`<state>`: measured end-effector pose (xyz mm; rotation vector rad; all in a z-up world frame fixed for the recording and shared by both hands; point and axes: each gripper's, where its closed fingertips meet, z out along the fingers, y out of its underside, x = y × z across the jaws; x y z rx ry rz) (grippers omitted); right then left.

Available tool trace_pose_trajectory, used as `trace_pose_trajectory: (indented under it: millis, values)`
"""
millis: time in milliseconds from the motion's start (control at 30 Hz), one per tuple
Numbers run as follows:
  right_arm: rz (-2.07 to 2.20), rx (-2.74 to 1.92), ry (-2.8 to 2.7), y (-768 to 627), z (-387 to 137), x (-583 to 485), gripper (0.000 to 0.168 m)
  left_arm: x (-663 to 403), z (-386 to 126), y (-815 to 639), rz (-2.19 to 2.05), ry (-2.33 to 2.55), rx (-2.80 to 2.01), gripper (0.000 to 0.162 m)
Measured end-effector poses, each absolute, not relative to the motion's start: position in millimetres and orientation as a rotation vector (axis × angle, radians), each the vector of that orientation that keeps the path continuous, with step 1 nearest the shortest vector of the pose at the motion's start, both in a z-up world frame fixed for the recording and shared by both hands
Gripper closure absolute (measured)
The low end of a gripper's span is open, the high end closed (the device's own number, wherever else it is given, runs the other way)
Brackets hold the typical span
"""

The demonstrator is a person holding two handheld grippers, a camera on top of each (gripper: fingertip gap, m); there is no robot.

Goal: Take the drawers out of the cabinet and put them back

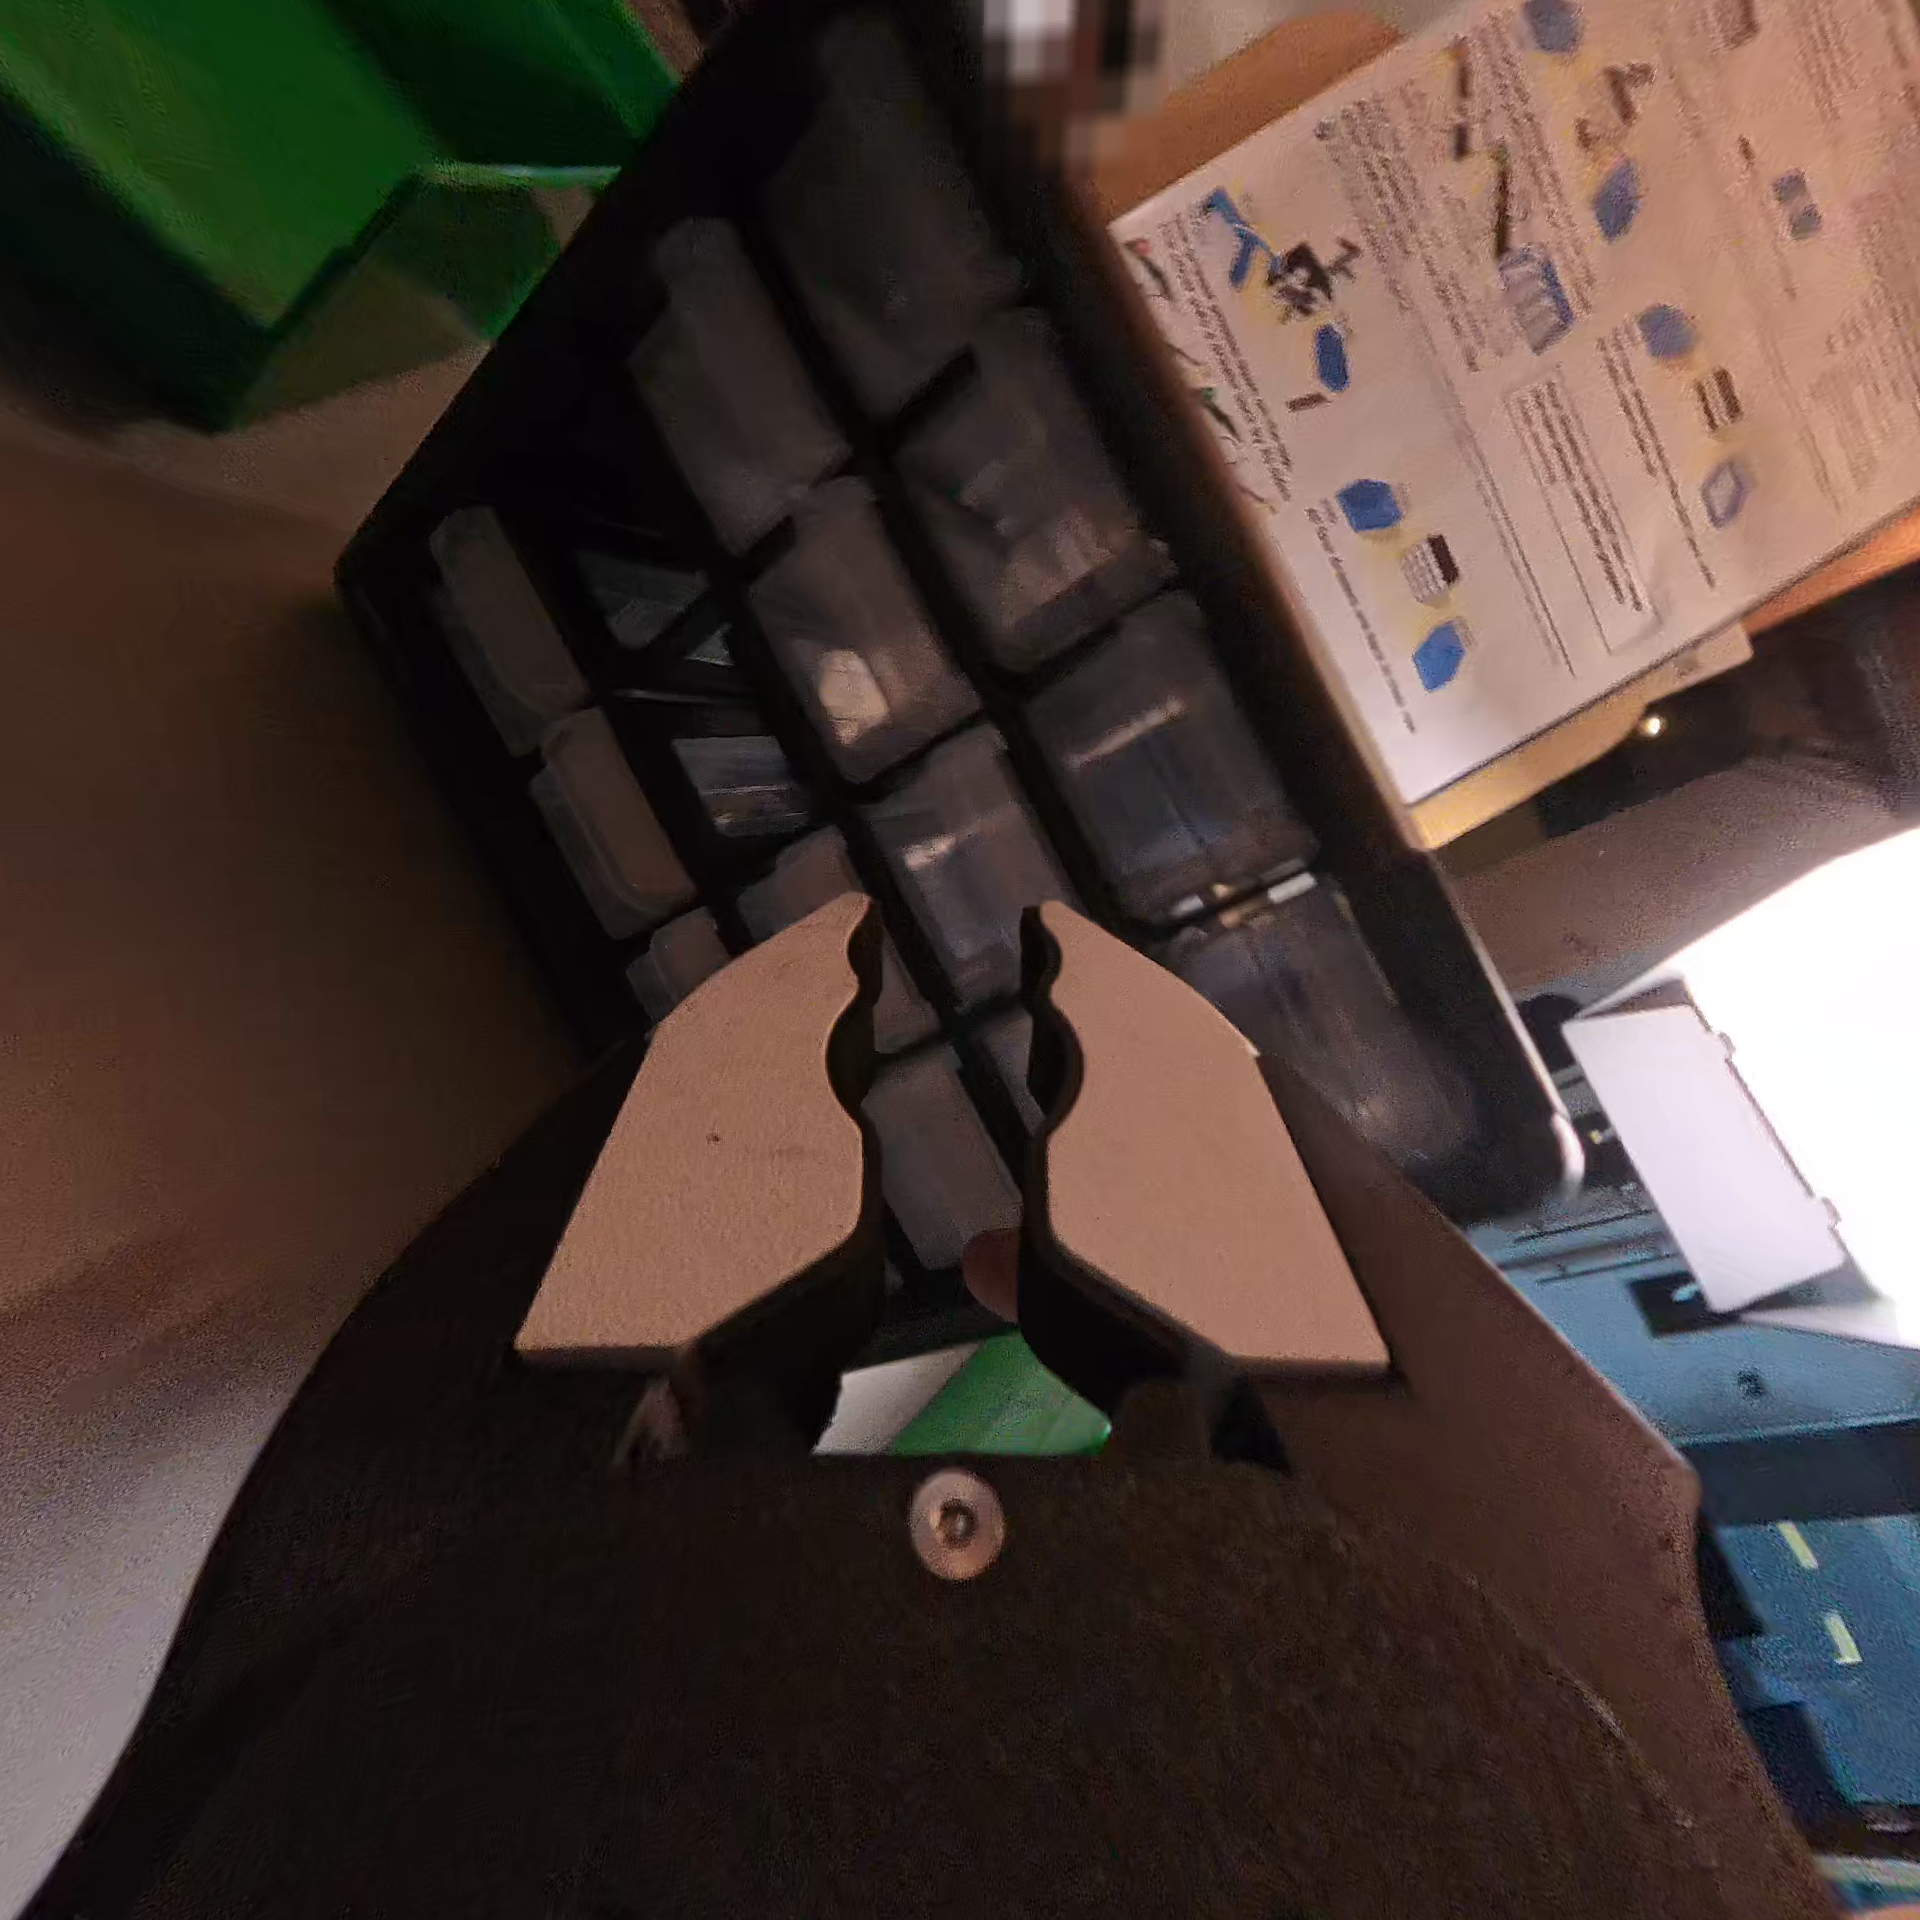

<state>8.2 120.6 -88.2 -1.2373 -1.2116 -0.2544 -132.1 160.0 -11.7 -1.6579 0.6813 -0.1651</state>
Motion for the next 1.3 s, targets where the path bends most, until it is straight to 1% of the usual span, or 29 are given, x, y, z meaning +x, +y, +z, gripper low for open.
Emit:
trace_pose_trajectory:
  millis: [100,267,333,367,467,733,1000,1200,1267,1300]
  values:
    - [-0.378,-1.181,-1.304,132.0,-111.3,-6.8,0.143,-132.1,-11.7,159.9,-0.161,0.681,-1.658,0.162]
    - [-0.522,-1.123,-1.385,145.8,-130.1,-12.1,0.143,-132.1,-11.7,160.0,-0.161,0.684,-1.660,0.162]
    - [-0.577,-1.106,-1.387,151.3,-132.3,-9.3,0.144,-132.2,-11.7,160.0,-0.163,0.685,-1.662,0.162]
    - [-0.607,-1.071,-1.382,152.2,-129.9,-9.1,0.149,-132.2,-11.7,160.1,-0.164,0.685,-1.663,0.162]
    - [-0.626,-1.055,-1.398,151.5,-131.5,-9.0,0.155,-132.1,-11.8,160.0,-0.171,0.685,-1.663,0.162]
    - [-0.611,-1.050,-1.426,130.9,-131.5,-4.6,0.157,-132.0,-11.9,159.9,-0.172,0.685,-1.662,0.162]
    - [-0.443,-1.078,-1.490,83.5,-131.3,4.4,0.156,-131.9,-11.8,159.9,-0.172,0.682,-1.659,0.162]
    - [-0.371,-1.172,-1.559,86.6,-134.2,9.8,0.135,-131.8,-11.8,159.9,-0.172,0.682,-1.657,0.162]
    - [-0.370,-1.199,-1.611,94.0,-140.4,11.6,0.135,-131.8,-11.8,159.8,-0.171,0.682,-1.656,0.162]
    - [-0.356,-1.213,-1.639,95.6,-143.8,11.8,0.139,-131.8,-11.8,159.8,-0.169,0.682,-1.656,0.162]
